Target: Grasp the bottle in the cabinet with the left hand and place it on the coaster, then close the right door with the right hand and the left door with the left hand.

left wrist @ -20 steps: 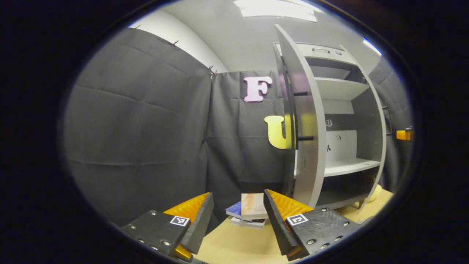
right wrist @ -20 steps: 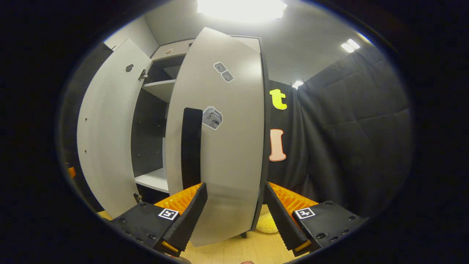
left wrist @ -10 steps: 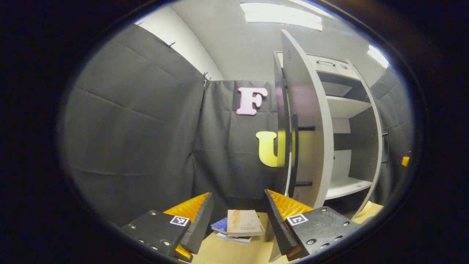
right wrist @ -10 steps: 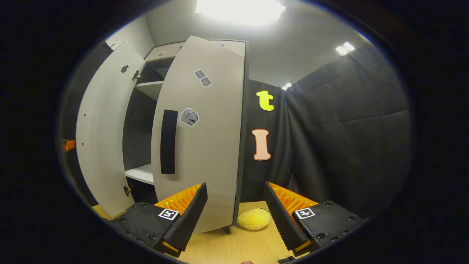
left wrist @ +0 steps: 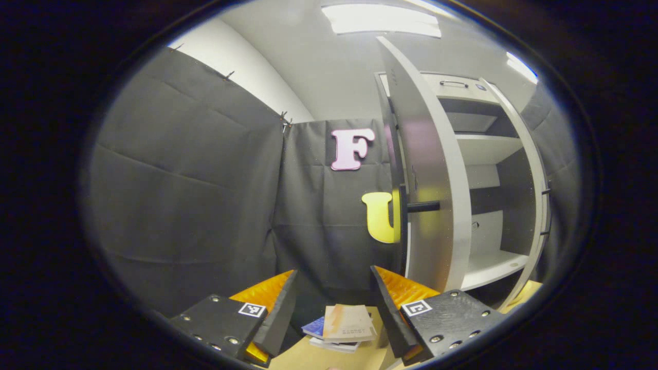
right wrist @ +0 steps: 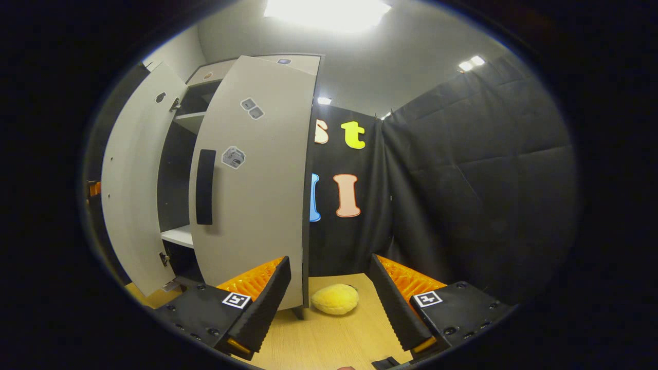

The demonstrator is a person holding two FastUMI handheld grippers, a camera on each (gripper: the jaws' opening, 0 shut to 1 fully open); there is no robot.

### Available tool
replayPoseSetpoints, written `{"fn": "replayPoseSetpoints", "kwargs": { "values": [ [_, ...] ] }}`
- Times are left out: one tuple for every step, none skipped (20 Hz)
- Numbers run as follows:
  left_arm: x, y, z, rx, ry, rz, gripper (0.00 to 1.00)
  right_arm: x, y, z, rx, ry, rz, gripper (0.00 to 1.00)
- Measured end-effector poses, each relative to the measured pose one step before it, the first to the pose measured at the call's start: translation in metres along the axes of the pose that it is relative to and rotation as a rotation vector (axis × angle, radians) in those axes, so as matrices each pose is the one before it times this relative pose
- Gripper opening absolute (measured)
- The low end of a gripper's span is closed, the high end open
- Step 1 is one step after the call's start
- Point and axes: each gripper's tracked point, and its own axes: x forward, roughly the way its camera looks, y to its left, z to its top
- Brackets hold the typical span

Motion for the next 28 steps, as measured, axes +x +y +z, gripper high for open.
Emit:
{"fn": "replayPoseSetpoints", "kwargs": {
  "values": [
    [-0.00178,-0.00052,-0.0011,-0.00502,0.00447,0.00096,0.8,-0.00034,-0.00578,-0.0011,0.00629,0.00229,-0.00173,0.99],
    [-0.00033,-0.00031,-0.00037,-0.00155,0.005,0.00345,0.8,0.00067,-0.00407,-0.00174,0.00543,0.0037,0.00039,0.99],
    [0.00014,-0.00105,0.00151,0.00253,0.00166,0.00383,0.8,0.00053,-0.00389,-0.00139,0.0056,0.0035,-0.00123,0.99],
    [-0.00122,-0.00163,0.00182,0.00676,-0.00146,0.00771,0.8,0.00039,-0.00369,-0.00104,0.00529,0.00176,0.0002,0.99],
    [-0.00296,-0.00447,-0.00007,0.00786,-0.0032,0.00805,0.8,0.00024,-0.00239,-0.00021,0.00478,0.00017,0.00264,0.99],
    [-0.00265,-0.00435,0.00101,0.00567,-0.00096,0.00735,0.8,0.0009,-0.00191,-0.00034,0.00283,0.00042,0.00411,0.99],
    [-0.00264,-0.00327,-0.00035,0.00021,-0.00129,0.00601,0.8,0.00033,-0.00142,0.00055,-0.00095,-0.00057,0.00464,0.94],
    [-0.00183,-0.00185,-0.00053,-0.00291,0.00075,0.00346,0.8,-0.00011,-0.0027,-0.00027,-0.00369,-0.00182,0.00259,0.99],
    [-0.00179,-0.00258,0.00013,-0.00738,0.00119,0.00188,0.82,0.0007,-0.00275,0.00061,-0.00414,-0.00247,0.00277,0.99],
    [-0.00173,-0.00321,-0.00007,-0.00591,0.00041,-0.00205,0.84,-0.00009,-0.00189,-0.00087,-0.00235,-0.00081,0.00422,0.99],
    [-0.00287,-0.00578,0.00017,-0.00397,0.00037,-0.00379,0.8,-0.00053,-0.00181,-0.00062,-0.00047,0.00094,0.0049,0.99],
    [-0.0022,-0.00621,0.0008,-0.00116,0.00037,-0.00618,0.8,0.00011,-0.00126,-0.00066,-0.00072,0.0017,0.0034,0.94],
    [-0.00191,-0.00716,0.00134,0.00085,-0.00073,-0.00797,0.8,-0.00068,-0.00223,-0.00122,-0.00116,0.0025,0.00149,0.94],
    [-0.00151,-0.00703,0.00139,0.00066,-0.00086,-0.00743,0.87,0.00034,-0.00254,-0.001,-0.00031,0.00125,0.0009,0.94],
    [-0.00237,-0.00612,0.00048,-0.00089,-0.00085,-0.00638,0.87,-0.00044,-0.002,0.00019,0.00088,0.00054,0.00251,0.94],
    [-0.00241,-0.00605,0.00037,-0.00186,-0.0024,-0.00796,0.8,0.00054,-0.00153,0.00056,0.00082,-0.00091,0.00194,0.99],
    [-0.00047,-0.00698,0.0001,-0.00381,-0.00073,-0.0101,0.87,-0.00027,-0.00166,0.00009,-0.00072,0.00066,0.00327,0.99],
    [-0.0009,-0.00782,-0.00011,-0.00918,-0.00066,-0.01073,0.8,0.00028,-0.0015,-0.00075,-0.00429,0.00286,0.00219,0.94],
    [-0.00158,-0.00754,-0.00061,-0.01384,0.00011,-0.01046,0.8,-0.00006,-0.00238,0.00001,-0.00624,0.00079,-0.00228,0.94],
    [0.00045,-0.00785,-0.00013,-0.01615,-0.00089,-0.00849,0.8,-0.00045,-0.00155,0.0002,-0.00291,0.00033,-0.00091,0.99],
    [0.00058,-0.00531,-0.00104,-0.01602,-0.00016,-0.00444,0.8,-0.0006,-0.0013,-0.00006,0.0004,-0.00008,0.00033,0.99],
    [0.0008,-0.00621,0.0002,-0.01419,0.00006,-0.00235,0.77,-0.0021,-0.00065,-0.00032,0.00113,0.00176,-0.00012,0.99],
    [0.00121,-0.00774,-0.00136,-0.01228,0.00134,-0.00324,0.8,-0.00266,-0.00043,-0.00068,0.00003,0.00242,0.00204,0.99],
    [0.00101,-0.00905,-0.00113,-0.00503,0.00043,-0.01004,0.77,-0.00159,-0.00099,-0.00072,-0.00451,0.00324,0.00002,0.99],
    [0.00006,-0.00901,-0.0008,0.00013,0.00147,-0.0132,0.8,-0.00139,-0.00188,-0.00057,-0.00656,0.00249,-0.00262,0.99],
    [-0.00076,-0.00889,-0.0013,0.00305,0.00109,-0.01521,0.8,-0.00216,-0.0016,-0.00145,-0.00701,0.00228,-0.00317,0.99],
    [0.00323,-0.00733,-0.00073,0.00299,0.00076,-0.01663,0.8,-0.00264,-0.00175,-0.00045,-0.00364,0.00144,-0.00288,0.99],
    [0.00406,-0.00888,-0.00052,-0.00059,0.00117,-0.01792,0.8,-0.00168,-0.00162,-0.00052,0.00084,0.00209,-0.00219,0.99]
  ]
}}
